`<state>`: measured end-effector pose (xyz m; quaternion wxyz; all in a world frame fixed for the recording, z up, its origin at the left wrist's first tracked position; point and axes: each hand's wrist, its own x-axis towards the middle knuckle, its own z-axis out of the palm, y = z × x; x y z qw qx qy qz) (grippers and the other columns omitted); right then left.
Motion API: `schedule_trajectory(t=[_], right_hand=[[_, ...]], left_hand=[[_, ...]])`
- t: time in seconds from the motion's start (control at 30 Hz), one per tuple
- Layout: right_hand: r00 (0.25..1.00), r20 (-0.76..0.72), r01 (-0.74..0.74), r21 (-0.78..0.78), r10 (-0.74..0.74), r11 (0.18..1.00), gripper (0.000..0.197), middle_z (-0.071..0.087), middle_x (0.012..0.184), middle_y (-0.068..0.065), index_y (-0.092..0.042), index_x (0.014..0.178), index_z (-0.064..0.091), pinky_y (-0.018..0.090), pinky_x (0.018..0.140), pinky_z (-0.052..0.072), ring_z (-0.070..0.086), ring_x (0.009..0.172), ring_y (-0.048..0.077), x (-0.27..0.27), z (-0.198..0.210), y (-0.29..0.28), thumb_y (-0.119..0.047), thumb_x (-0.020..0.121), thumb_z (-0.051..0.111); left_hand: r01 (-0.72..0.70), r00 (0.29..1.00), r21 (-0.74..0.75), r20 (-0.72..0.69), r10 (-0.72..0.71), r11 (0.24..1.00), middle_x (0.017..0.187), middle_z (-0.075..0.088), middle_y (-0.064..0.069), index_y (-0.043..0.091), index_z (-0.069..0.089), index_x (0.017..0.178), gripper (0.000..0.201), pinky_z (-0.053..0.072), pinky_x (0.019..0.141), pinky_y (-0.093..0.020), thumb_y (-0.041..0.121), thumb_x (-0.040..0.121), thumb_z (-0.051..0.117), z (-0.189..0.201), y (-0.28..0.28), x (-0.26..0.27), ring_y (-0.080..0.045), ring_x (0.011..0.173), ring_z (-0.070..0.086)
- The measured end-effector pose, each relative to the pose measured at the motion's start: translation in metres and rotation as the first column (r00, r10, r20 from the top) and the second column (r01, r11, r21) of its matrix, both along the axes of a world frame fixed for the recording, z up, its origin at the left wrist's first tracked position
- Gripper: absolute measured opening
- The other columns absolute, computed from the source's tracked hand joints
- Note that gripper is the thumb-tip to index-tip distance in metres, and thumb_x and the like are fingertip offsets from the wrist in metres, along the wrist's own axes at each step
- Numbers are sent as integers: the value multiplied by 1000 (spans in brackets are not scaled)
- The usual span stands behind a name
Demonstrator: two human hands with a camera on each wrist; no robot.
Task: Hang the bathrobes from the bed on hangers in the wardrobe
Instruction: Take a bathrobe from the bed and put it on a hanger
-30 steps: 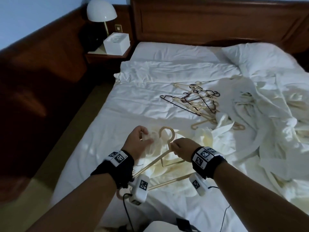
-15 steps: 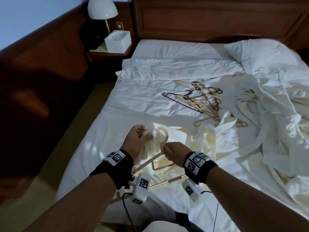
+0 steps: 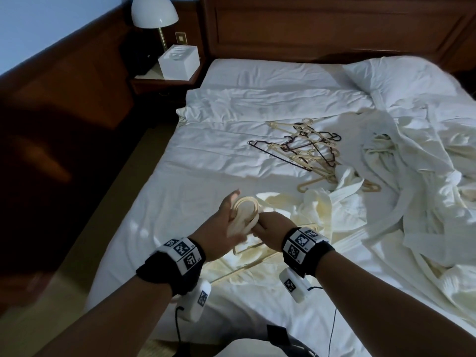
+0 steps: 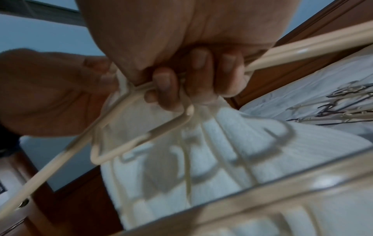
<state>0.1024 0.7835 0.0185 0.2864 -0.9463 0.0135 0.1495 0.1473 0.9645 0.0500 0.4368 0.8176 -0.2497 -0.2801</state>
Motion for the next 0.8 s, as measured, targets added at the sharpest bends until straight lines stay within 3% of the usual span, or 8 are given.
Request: schedule_trajectory(t=[0.1,0.3,0.4,0.47,0.5,0.6,0.73,0.8], right_hand=[[999,44,-10,-14,11,1000,39,64,77,-2,-18,76,59,35,70,50,59,71,18,0,3,-2,-45,96,38],[961,197,158,184,-194,970,24,53,68,-8,-20,69,50,28,61,42,50,60,11,-3,-9,-5,-39,80,60],[944,269,144,185,-191,972,39,52,110,-8,-25,105,54,24,75,47,61,86,9,-3,-15,-12,-43,73,70],[981,193,-37,23,31,999,60,45,134,-10,-32,128,48,28,98,40,48,120,11,-1,-14,-12,-40,74,72],[977,136,-153,-95,165,984,51,50,134,-12,-34,126,52,32,105,36,42,128,12,0,-13,-10,-38,78,68],[960,-57,-278,-209,273,937,20,67,106,-3,-26,101,62,36,88,50,60,108,23,-3,-8,-13,-35,83,57],[988,-67,-156,-281,142,947,42,62,115,4,-24,120,50,33,82,47,60,104,27,-5,0,-44,-41,84,60],[997,43,-53,-262,66,964,40,61,113,2,-22,115,51,33,82,47,59,103,26,-3,2,-50,-41,82,64]], left_hand=[[26,1000,110,-18,-24,994,122,57,5,33,13,146,96,52,93,-37,22,77,79,-14,7,-3,-13,108,60],[7,989,239,140,-41,971,110,58,12,24,44,134,54,39,81,-22,39,87,68,-34,14,-15,-11,99,58],[71,976,230,186,-116,971,104,59,13,26,43,133,46,38,75,-18,38,92,61,-28,20,-18,-10,91,58],[186,940,281,228,-254,942,99,57,14,30,44,127,36,37,70,-18,36,94,58,-22,23,-22,-8,86,55],[226,925,298,233,-301,927,100,58,15,34,44,124,32,39,72,-19,36,94,56,-19,25,-23,-8,87,54],[225,918,361,232,-321,905,111,63,13,44,41,122,30,48,86,-33,37,94,52,-15,30,-19,-11,96,60],[36,954,314,271,-126,949,109,67,4,44,38,134,45,52,83,-33,33,94,54,-16,43,-8,-17,96,66],[-56,942,259,332,-35,964,113,68,1,37,40,138,49,52,85,-30,30,93,58,-20,45,-5,-19,100,66]])
